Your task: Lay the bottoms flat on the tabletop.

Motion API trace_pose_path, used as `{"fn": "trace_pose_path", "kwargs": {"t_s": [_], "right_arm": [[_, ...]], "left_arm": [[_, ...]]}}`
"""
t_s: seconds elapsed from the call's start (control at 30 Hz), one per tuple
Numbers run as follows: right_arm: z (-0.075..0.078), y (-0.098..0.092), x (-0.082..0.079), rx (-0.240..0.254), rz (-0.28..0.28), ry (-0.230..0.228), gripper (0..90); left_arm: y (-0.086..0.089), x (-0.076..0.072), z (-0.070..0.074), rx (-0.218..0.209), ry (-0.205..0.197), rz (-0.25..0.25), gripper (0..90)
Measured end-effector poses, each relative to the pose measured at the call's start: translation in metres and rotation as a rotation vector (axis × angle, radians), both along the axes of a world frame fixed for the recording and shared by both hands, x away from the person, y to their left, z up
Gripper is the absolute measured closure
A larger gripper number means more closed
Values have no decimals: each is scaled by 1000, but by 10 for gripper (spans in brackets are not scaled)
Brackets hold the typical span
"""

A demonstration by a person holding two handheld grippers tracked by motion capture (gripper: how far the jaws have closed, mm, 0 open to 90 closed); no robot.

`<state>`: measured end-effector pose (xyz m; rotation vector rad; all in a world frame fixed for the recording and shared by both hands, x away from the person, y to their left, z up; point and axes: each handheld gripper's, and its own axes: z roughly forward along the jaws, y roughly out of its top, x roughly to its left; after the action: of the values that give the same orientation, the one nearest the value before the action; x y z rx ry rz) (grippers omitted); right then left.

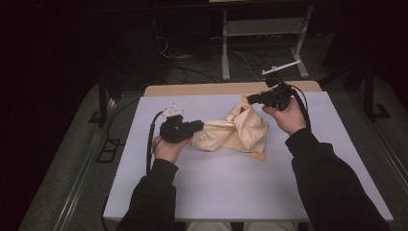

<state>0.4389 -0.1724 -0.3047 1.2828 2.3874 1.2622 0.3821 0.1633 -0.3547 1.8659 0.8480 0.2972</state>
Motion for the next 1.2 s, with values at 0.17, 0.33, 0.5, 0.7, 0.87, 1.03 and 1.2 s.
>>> {"fn": "trace_pose_path", "kwargs": {"t_s": [0.17, 0.33, 0.5, 0.7, 0.87, 1.03, 1.2], "right_arm": [[10, 0, 1, 27, -2, -33, 858], [23, -3, -6, 39, -1, -56, 858], [26, -12, -15, 45, -4, -52, 858], [0, -28, -22, 56, -27, -15, 858], [-39, -57, -26, 74, -86, 62, 858], [-61, -77, -31, 69, -118, 100, 857], [-79, -93, -37, 73, -145, 126, 857]], "left_arm": [[3, 7, 37, 30, -60, 9, 800], [7, 1, 60, 54, -117, 23, 800], [11, -6, 59, 31, -115, 21, 800], [10, -16, 24, 0, -55, -3, 799], [10, -20, -11, -34, 30, -2, 799], [7, -26, -35, -68, 101, -50, 799], [-4, -40, -52, -54, 149, -150, 798]]}}
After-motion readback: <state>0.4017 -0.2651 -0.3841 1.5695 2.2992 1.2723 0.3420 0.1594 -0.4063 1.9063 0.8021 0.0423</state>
